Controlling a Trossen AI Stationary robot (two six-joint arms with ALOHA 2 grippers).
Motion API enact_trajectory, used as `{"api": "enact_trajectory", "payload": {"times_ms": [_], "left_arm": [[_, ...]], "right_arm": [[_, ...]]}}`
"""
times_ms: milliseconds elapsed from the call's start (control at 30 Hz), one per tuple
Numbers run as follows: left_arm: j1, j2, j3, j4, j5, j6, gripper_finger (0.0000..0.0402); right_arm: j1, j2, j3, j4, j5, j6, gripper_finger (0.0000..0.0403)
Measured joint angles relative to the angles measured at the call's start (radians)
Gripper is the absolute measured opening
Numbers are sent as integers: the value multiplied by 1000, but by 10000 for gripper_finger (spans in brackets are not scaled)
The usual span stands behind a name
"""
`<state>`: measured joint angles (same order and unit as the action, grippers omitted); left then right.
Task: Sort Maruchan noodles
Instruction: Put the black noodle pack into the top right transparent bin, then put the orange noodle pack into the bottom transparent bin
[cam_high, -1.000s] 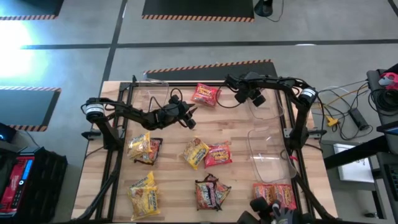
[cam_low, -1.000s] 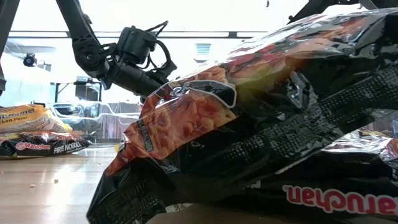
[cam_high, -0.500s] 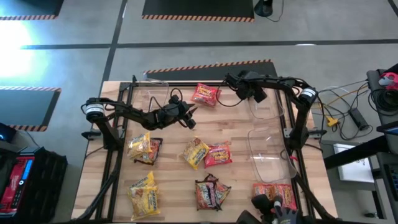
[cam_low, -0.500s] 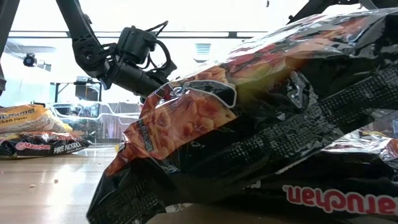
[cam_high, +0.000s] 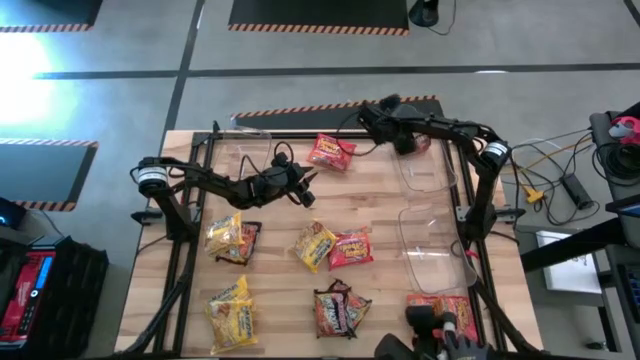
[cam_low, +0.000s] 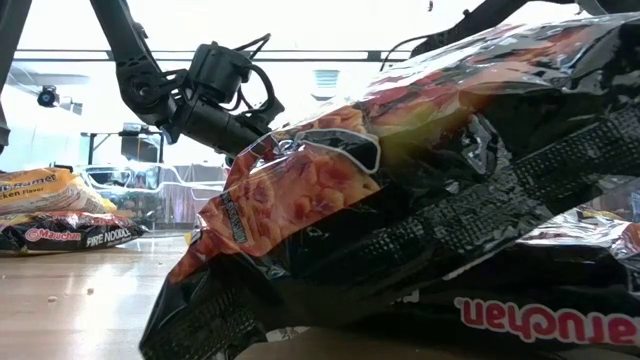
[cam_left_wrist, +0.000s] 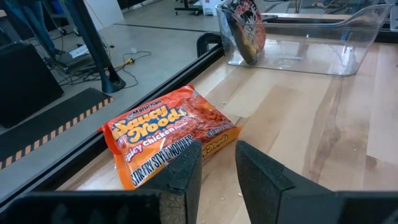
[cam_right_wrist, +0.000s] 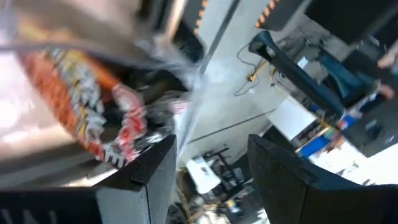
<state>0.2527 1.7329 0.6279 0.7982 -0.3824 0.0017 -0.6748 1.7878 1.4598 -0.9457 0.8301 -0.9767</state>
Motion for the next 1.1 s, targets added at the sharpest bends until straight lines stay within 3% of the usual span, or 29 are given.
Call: {"api": "enact_trajectory", "payload": {"times_ms": [167,333,500,633,767,1000,1100], "left_arm": [[0,0,0,0,0,0,81],[0,0,0,0,0,-8,81],[0,0,0,0,0,-56,81],[0,0,0,-1,1,-114,81],[0,0,0,-11,20,-160,81],[-2,0,0,-14,85,-176,81],[-4,-1,0,-14,116,-177,81]], "right_arm": [[1,-1,75,-72,-22,164,187],[1,-1,157,-209,-146,474,187],[0,-1,246,-276,-506,818,187],[5,-2,273,-213,-831,937,187],[24,-2,239,-91,-1018,1016,187],[59,-1,138,121,-1033,993,187],[58,-1,94,245,-952,995,187]]}}
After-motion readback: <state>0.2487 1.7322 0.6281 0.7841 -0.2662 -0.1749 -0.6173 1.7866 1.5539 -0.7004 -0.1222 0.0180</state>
